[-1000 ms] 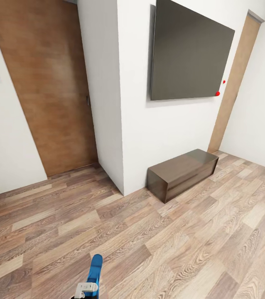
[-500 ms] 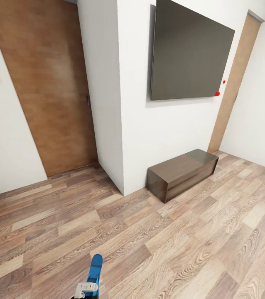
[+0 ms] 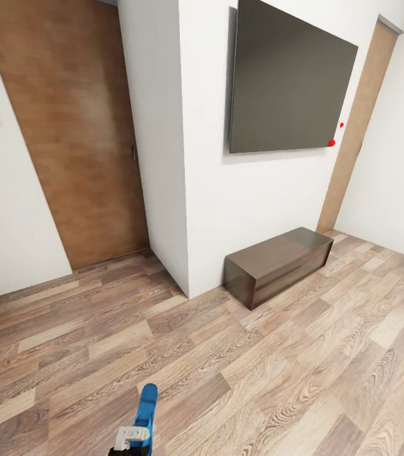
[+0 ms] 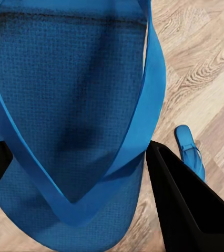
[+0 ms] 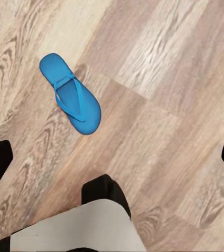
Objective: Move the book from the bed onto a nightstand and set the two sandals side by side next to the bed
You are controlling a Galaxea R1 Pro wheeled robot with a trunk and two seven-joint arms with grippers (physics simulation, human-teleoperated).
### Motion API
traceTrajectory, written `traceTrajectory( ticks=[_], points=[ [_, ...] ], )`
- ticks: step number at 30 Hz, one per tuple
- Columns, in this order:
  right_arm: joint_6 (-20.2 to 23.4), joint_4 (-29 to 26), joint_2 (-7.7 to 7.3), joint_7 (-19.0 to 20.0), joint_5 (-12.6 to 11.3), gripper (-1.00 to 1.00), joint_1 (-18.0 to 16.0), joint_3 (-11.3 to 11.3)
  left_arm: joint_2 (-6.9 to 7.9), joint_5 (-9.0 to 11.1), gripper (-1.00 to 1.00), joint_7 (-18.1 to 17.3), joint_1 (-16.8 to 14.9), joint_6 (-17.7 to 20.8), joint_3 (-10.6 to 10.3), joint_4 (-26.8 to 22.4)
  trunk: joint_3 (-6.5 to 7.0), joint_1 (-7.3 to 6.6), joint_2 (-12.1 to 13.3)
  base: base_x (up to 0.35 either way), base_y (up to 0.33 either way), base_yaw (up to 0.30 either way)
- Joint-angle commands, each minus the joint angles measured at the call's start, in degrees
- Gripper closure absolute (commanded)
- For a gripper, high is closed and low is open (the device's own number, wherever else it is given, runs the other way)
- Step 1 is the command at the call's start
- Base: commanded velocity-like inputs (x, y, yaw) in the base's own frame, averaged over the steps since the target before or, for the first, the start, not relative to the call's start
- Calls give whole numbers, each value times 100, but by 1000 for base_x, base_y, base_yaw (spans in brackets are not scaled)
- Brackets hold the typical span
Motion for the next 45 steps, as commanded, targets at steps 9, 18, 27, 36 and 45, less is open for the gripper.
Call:
traceTrajectory(
  ticks=[9,18,27,36,45],
  points=[
    [679,-131,-1,-661,361,-100,-594,-28,29,101,100,-1639,-81,1333,31,-1691,-6,0,-3,0,0,0],
    [2245,-650,-7,-511,422,-100,-1539,-28,401,557,100,-3013,-94,2688,39,-3123,-6,0,-3,0,0,0],
    [4635,-2343,53,283,727,-100,-1643,68,530,595,100,-3397,-94,2713,57,-3154,-6,0,-3,0,0,0],
    [4710,-1785,1215,-250,2877,-100,-1991,540,509,596,100,-3416,-94,2709,50,-3149,-6,0,-3,0,0,0],
    [4376,-2394,1371,-418,3447,-100,-2068,564,505,596,100,-3399,-94,2704,54,-3140,-6,0,-3,0,0,0]
  ],
)
